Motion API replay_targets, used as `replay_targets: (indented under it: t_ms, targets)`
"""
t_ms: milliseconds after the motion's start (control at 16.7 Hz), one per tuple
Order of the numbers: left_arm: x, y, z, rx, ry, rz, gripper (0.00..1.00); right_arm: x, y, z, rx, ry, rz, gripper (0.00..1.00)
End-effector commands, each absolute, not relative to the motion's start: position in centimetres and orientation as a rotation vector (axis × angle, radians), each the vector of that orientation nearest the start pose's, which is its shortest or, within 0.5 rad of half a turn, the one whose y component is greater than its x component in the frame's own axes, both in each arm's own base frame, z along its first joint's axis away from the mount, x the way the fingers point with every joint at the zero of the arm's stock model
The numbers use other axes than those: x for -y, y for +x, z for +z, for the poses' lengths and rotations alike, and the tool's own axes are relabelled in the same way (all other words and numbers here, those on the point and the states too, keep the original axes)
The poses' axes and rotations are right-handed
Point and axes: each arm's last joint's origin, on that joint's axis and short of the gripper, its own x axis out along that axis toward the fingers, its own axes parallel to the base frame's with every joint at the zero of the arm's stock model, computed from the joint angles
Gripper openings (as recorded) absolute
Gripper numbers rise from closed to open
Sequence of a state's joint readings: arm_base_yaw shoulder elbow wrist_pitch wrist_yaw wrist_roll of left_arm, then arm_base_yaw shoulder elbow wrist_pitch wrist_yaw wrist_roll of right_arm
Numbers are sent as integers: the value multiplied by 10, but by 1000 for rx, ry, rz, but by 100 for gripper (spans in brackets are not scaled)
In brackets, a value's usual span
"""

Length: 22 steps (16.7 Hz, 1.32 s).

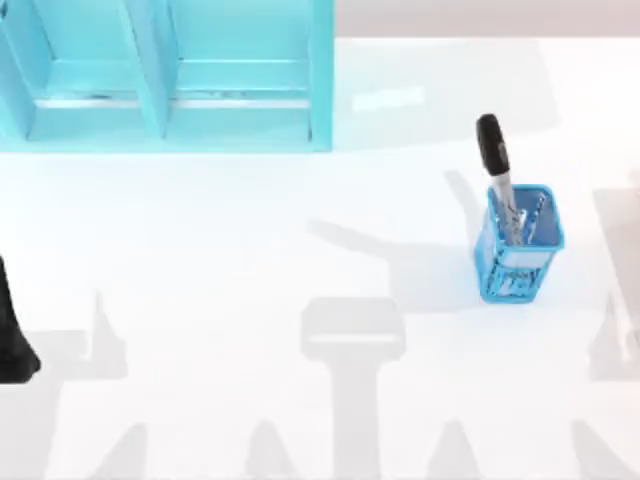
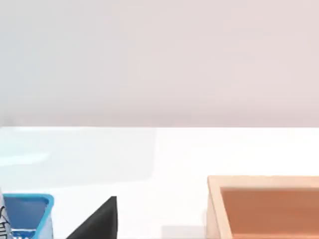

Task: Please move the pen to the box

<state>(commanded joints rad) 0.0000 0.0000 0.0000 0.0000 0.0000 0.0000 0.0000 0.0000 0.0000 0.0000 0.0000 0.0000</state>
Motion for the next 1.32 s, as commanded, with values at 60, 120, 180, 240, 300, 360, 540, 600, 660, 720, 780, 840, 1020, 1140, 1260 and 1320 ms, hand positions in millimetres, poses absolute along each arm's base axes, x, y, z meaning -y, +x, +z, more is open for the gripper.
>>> replay_targets:
  t_ms: [60,120,180,240,300,360,540,600,660,720,780,840,1020,1140,1260,1320]
  targets:
    - [1,106,160,0,0,0,100,1,106,160,0,0,0,100]
    - [1,106,160,0,0,0,100,1,106,160,0,0,1,100]
    - [1,106,160,0,0,0,100,1,106,161,-6,-5,9,100]
    - [1,106,160,0,0,0,100,0,107,164,-17,-13,24,100]
    - [1,106,160,0,0,0,100,0,108,168,-34,-25,45,100]
    - [1,106,160,0,0,0,100,-1,109,172,-56,-40,70,100]
    - [1,106,160,0,0,0,100,-3,122,188,-156,-88,169,100]
    - [1,106,160,0,0,0,100,-4,129,193,-199,-102,209,100]
    - [1,106,160,0,0,0,100,-4,138,198,-243,-115,252,100]
    - [1,106,160,0,0,0,100,-5,148,203,-288,-124,299,100]
    - [1,106,160,0,0,0,100,-6,160,206,-331,-131,348,100]
    - [1,106,160,0,0,0,100,-6,172,209,-373,-135,399,100]
    - [1,106,160,0,0,0,100,-8,215,208,-478,-132,553,100]
    - [1,106,160,0,0,0,100,-9,242,201,-531,-120,650,100]
    - [1,106,160,0,0,0,100,-9,264,191,-570,-103,732,100]
    - [1,106,160,0,0,0,100,-9,274,186,-585,-94,767,100]
